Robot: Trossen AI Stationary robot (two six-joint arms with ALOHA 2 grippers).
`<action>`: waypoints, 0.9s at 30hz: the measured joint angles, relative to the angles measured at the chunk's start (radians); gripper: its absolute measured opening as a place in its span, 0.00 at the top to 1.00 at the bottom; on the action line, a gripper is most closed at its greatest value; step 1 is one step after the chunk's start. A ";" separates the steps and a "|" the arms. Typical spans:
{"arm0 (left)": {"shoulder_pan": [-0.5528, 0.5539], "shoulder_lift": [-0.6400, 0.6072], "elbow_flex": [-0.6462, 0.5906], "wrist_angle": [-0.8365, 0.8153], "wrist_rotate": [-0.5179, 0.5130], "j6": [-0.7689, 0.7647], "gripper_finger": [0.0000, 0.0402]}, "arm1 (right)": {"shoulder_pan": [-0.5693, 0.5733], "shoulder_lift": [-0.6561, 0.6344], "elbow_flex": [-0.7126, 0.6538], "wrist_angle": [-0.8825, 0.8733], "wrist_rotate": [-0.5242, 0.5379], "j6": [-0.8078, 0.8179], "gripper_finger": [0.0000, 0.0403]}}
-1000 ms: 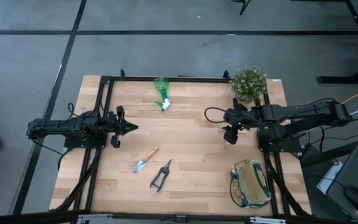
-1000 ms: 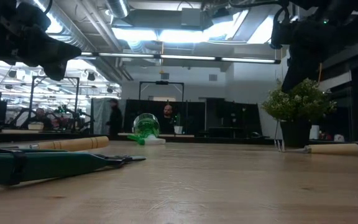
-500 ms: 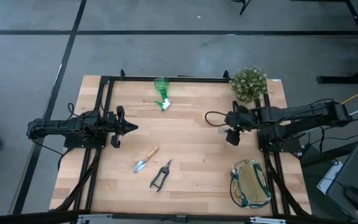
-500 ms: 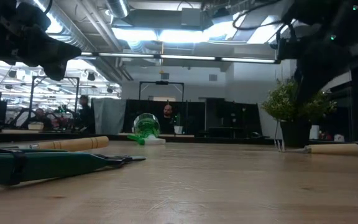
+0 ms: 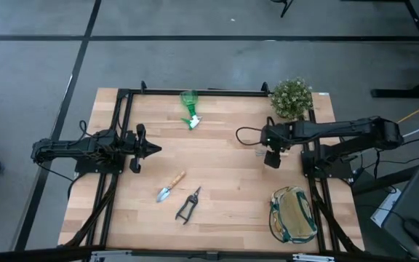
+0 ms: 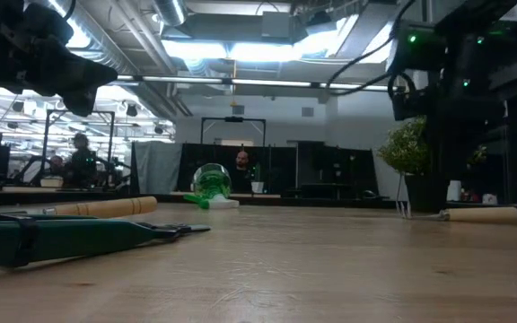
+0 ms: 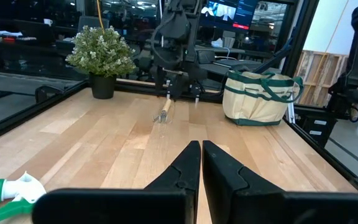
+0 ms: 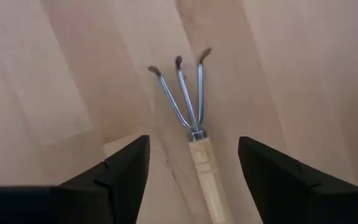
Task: Pick & Place Garden tools in Gardening bag
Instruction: Put the hand rake into the gardening bag
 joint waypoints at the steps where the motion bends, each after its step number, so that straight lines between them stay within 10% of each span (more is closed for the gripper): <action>1: 0.000 0.000 0.000 0.000 0.000 0.000 0.97 | 0.000 0.015 0.000 0.002 0.000 -0.018 0.38; 27: 0.000 0.000 0.000 0.000 0.000 0.000 0.97 | 0.000 0.273 0.005 0.022 0.081 -0.311 0.42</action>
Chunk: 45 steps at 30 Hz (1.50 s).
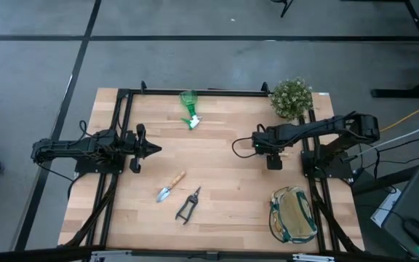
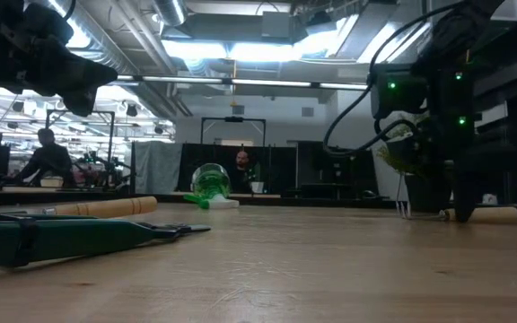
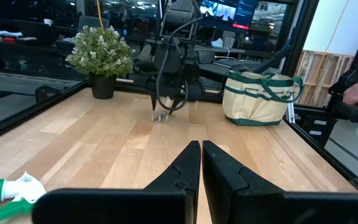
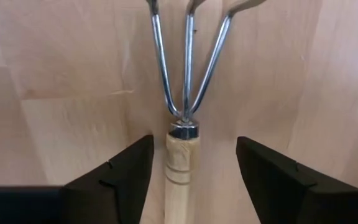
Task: Pick & Place Garden tools in Gardening bag
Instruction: Put the hand rake into the gardening bag
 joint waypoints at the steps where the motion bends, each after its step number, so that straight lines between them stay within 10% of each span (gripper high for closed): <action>1: 0.000 0.000 0.000 0.000 0.000 0.000 0.97 | -0.001 0.000 0.000 0.001 -0.004 -0.001 0.44; 22: 0.000 0.000 0.000 0.000 0.000 0.000 0.97 | -0.041 0.002 -0.003 0.020 -0.122 0.007 0.80; 45: 0.000 0.000 0.000 0.000 0.003 0.000 0.97 | -0.038 -0.084 0.052 0.145 -0.226 0.266 0.82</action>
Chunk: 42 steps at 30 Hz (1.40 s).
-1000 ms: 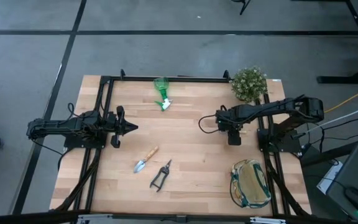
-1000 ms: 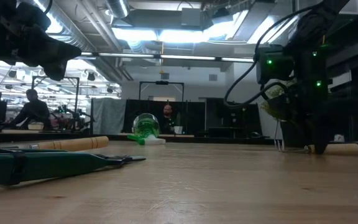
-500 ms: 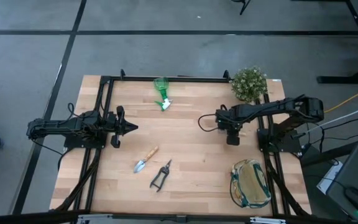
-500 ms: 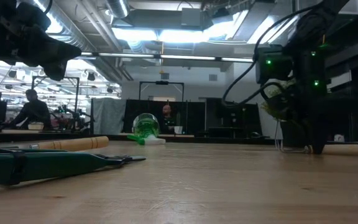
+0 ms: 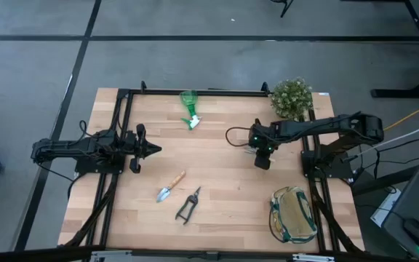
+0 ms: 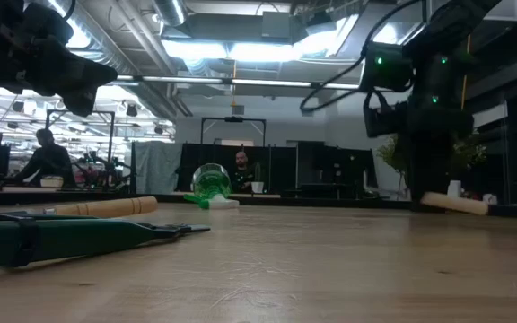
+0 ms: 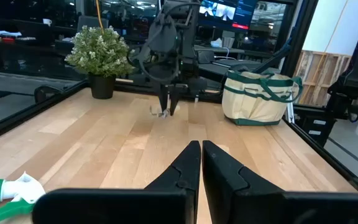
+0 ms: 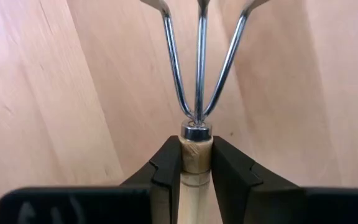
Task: Pick & Place Garden tools in Gardening bag
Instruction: Put the hand rake into the gardening bag
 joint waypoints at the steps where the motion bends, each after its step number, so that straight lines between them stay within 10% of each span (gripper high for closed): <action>1: 0.000 0.000 0.000 0.000 0.001 0.000 0.97 | -0.001 -0.024 0.000 0.003 0.002 0.011 0.82; 26: 0.000 0.000 0.000 0.000 0.003 0.000 0.97 | 0.000 -0.632 0.001 0.068 0.011 0.392 0.83; 42: 0.000 0.000 0.000 0.000 0.003 0.000 0.97 | 0.099 -0.748 0.001 0.318 0.029 0.608 0.83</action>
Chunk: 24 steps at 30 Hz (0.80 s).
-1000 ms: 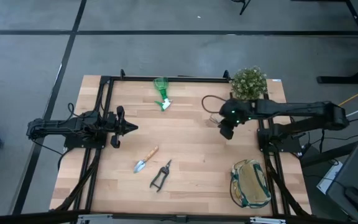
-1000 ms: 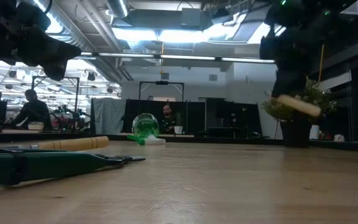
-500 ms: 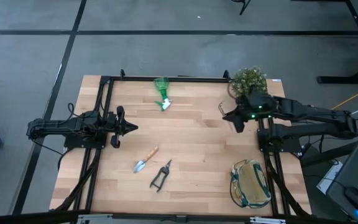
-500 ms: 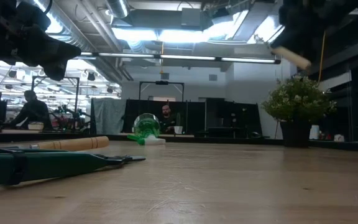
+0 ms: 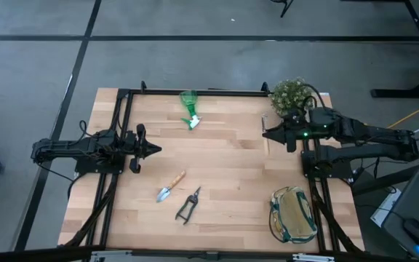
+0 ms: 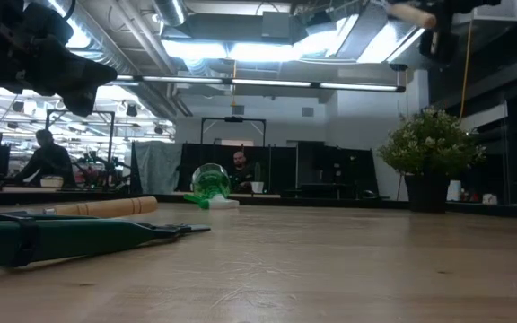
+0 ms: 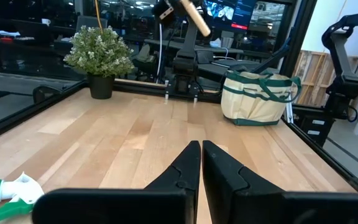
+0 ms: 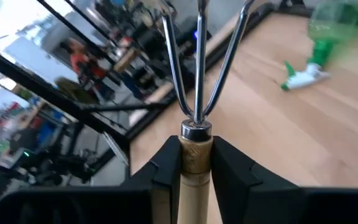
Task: Pick & Place Garden tools in Gardening bag
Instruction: Put the hand rake into the gardening bag
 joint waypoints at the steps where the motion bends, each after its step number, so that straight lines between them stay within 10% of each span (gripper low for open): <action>1: 0.000 0.000 0.000 0.000 0.000 0.000 0.97 | 0.009 0.000 0.000 0.019 0.020 0.007 0.83; 12: 0.000 0.000 0.000 0.000 0.000 0.000 0.97 | 0.086 0.003 0.000 0.178 0.250 0.176 0.83; 24: 0.000 0.000 0.000 0.000 0.000 0.000 0.97 | 0.286 0.008 0.001 0.236 0.141 0.213 0.83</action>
